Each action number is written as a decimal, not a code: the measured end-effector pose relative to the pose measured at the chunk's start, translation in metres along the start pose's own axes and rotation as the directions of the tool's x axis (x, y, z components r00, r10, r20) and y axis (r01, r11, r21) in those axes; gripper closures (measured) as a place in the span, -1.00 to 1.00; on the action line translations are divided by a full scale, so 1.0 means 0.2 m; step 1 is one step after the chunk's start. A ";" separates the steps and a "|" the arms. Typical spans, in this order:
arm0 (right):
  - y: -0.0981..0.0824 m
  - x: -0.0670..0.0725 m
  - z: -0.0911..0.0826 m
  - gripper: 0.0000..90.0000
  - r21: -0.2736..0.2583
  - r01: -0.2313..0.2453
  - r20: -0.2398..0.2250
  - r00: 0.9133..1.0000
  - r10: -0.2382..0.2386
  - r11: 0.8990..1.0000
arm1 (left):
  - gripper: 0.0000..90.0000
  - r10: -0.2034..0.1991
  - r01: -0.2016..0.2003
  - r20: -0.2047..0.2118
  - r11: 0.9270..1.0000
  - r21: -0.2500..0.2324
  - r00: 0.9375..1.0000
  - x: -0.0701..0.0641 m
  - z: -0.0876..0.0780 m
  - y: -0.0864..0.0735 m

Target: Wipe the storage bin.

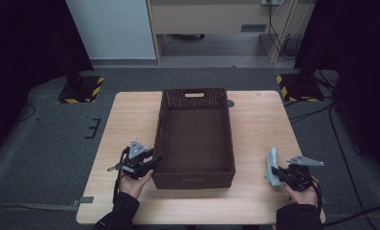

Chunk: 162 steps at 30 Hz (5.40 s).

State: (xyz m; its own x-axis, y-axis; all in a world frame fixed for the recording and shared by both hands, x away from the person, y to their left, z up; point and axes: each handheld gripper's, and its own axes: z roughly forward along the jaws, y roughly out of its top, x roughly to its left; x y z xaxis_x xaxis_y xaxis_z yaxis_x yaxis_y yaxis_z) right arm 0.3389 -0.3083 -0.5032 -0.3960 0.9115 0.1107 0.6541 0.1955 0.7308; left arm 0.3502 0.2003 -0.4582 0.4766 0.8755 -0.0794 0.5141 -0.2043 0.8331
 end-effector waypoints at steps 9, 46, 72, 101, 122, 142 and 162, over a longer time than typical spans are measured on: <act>-0.01 0.01 0.04 0.72 0.068 0.014 0.067 0.998 -0.018 0.998 | 0.31 0.000 0.000 0.001 1.000 0.000 1.000 0.00 0.00 0.00; 0.38 0.29 -0.02 0.22 -0.217 0.092 -0.047 0.993 -0.104 0.972 | 0.35 0.023 -0.023 0.003 1.000 0.012 1.000 0.00 0.00 0.01; 0.56 0.52 0.26 0.26 -0.154 0.154 -0.133 0.976 -0.175 0.976 | 0.34 0.026 -0.026 -0.004 1.000 0.009 1.000 0.00 0.00 0.01; 0.53 0.56 0.25 0.23 -0.177 0.124 -0.112 0.983 -0.145 0.976 | 0.47 0.002 -0.002 0.003 1.000 -0.014 1.000 0.05 -0.08 0.02; 0.54 0.56 0.20 0.06 -0.207 0.119 -0.068 0.988 -0.136 0.971 | 0.67 -0.002 0.002 -0.031 1.000 -0.022 1.000 0.11 -0.10 0.02; 0.56 0.60 0.19 0.16 -0.158 0.111 -0.118 0.985 -0.130 0.981 | 0.74 -0.017 0.016 -0.051 1.000 -0.014 0.999 0.17 -0.08 0.01; 0.55 0.59 0.20 0.22 -0.139 0.090 -0.127 0.986 -0.108 0.986 | 0.65 -0.057 0.056 -0.037 0.998 -0.029 0.998 0.23 -0.11 -0.01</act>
State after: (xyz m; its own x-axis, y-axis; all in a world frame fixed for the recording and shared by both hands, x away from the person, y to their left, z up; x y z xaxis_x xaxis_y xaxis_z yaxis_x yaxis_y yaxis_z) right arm 0.3901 -0.1645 -0.4364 -0.5432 0.8315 0.1162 0.5196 0.2243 0.8244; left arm 0.3557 0.2507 -0.4526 0.4198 0.9014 -0.1066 0.5192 -0.1421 0.8428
